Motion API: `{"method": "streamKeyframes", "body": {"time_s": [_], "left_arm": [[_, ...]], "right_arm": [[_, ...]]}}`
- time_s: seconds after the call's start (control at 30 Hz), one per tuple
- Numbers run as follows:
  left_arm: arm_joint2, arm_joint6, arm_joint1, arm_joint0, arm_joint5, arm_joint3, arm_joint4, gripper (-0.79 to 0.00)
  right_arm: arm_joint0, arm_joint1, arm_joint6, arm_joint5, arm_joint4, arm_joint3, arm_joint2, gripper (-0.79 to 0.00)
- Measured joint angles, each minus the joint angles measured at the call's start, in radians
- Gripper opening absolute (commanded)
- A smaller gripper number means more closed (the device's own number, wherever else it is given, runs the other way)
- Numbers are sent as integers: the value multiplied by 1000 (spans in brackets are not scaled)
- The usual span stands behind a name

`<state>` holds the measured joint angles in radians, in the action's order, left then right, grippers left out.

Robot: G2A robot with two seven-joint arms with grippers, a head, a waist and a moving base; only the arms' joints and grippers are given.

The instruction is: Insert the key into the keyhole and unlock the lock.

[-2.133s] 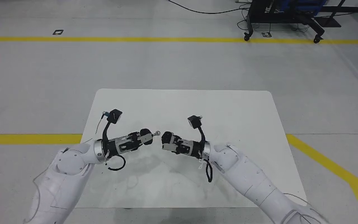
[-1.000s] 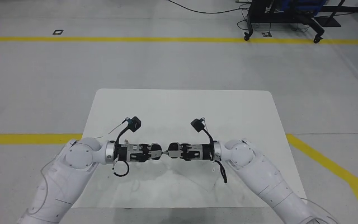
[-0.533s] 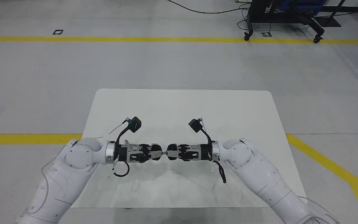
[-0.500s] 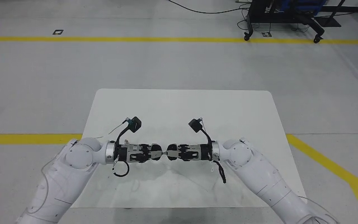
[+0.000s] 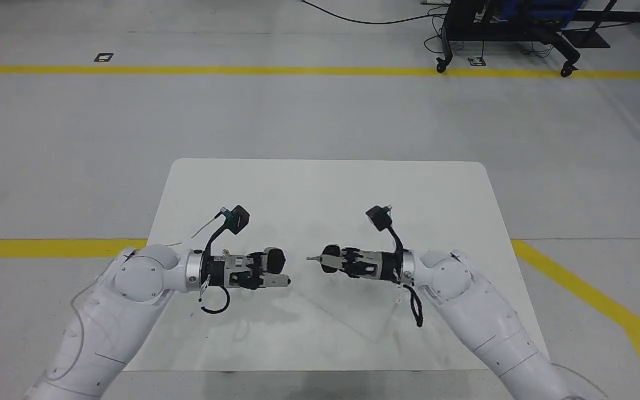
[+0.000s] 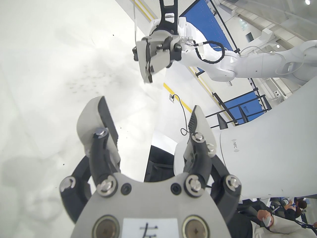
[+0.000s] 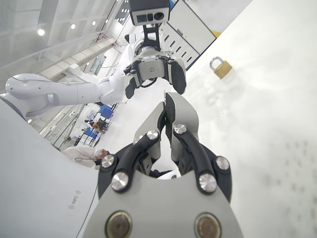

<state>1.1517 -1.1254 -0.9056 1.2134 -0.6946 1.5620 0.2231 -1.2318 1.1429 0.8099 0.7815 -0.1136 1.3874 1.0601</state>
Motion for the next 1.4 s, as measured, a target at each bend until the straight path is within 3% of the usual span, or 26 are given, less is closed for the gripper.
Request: {"method": "streamKeyframes", "body": {"time_s": [0.13,0.23,0.33,0.47,0.53,0.63,0.7,0.8,0.83,0.9,0.97,1.03,1.23,1.4], "left_arm": [[0,0,0,0,0,0,0,0],[-1,14,0,0,16,17,-24,0],[40,76,7,6,84,76,-149,0],[211,122,42,76,241,219,-395,0],[311,98,60,148,356,335,-560,0],[381,25,74,250,523,487,-799,0],[361,-25,76,294,614,549,-935,0],[284,-48,72,298,700,551,-1083,-6],[258,-38,68,289,715,538,-1109,-40],[199,-4,59,261,729,493,-1137,-222],[156,18,52,232,741,447,-1153,-348],[113,33,43,199,764,400,-1176,-413],[31,28,23,127,782,313,-1184,-480],[3,26,12,97,796,275,-1186,-625]], "right_arm": [[-72,-24,-22,41,-19,20,96,-785],[-72,-24,-22,41,-20,20,98,-785],[-71,-24,-22,41,-20,19,97,-785],[-71,-24,-22,41,-20,19,97,-785],[-71,-24,-22,41,-20,19,97,-785],[-71,-24,-22,41,-20,19,97,-785],[-71,-24,-22,41,-20,19,97,-785],[-71,-24,-22,41,-20,19,97,-785],[-71,-24,-22,41,-20,19,97,-785],[-71,-24,-22,41,-20,19,97,-785],[-71,-24,-22,41,-20,19,97,-785],[-71,-24,-22,41,-20,19,97,-785],[-71,-24,-22,41,-20,19,97,-785],[-71,-24,-22,41,-20,19,97,-785]]}}
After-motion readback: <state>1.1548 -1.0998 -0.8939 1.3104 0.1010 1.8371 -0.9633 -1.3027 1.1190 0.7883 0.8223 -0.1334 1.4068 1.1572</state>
